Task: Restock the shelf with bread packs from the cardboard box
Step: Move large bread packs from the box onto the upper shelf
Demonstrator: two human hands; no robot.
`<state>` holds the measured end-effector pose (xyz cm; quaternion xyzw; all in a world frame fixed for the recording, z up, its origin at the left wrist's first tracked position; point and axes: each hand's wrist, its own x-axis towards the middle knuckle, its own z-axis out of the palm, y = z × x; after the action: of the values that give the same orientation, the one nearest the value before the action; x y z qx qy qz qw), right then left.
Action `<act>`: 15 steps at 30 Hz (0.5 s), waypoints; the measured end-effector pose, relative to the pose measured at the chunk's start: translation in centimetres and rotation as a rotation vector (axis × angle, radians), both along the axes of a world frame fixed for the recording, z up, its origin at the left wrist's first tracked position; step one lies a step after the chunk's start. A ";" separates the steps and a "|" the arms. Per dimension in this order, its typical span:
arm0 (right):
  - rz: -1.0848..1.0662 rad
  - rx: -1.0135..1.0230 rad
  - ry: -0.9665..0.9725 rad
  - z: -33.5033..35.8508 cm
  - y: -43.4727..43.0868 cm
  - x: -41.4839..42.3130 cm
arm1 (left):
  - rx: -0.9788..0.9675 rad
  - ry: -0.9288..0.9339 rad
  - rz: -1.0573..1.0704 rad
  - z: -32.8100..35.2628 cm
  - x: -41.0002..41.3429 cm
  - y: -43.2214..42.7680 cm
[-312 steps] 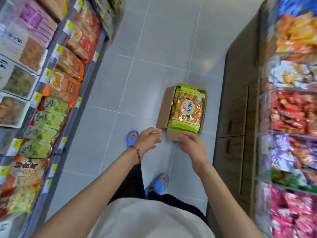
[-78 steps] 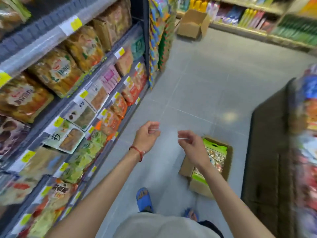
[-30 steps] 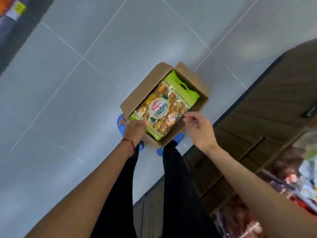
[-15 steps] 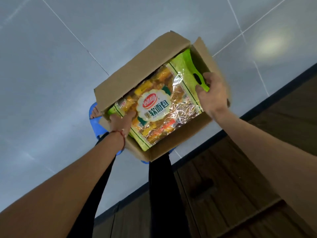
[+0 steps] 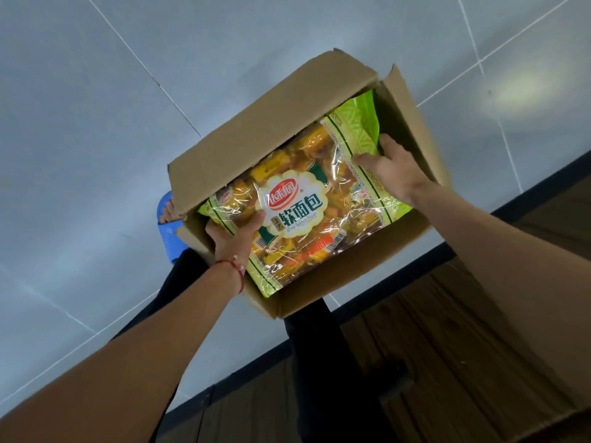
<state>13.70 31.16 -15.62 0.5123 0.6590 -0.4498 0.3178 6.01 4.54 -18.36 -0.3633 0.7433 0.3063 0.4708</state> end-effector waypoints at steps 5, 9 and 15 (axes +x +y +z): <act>0.100 0.089 -0.042 1.5 -2.3 0.0 | 0.006 0.015 -0.025 2.1 0.0 0.4; 0.119 0.139 -0.068 3.7 -3.5 0.5 | 0.060 0.040 -0.046 4.1 -0.8 0.2; 0.095 0.151 -0.073 9.6 -4.7 1.9 | 0.194 0.067 -0.043 9.5 -2.9 -1.8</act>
<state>15.58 26.46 -6.02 0.5189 0.7025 -0.3645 0.3231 3.11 2.78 -8.85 -0.2893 0.7332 0.3787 0.4851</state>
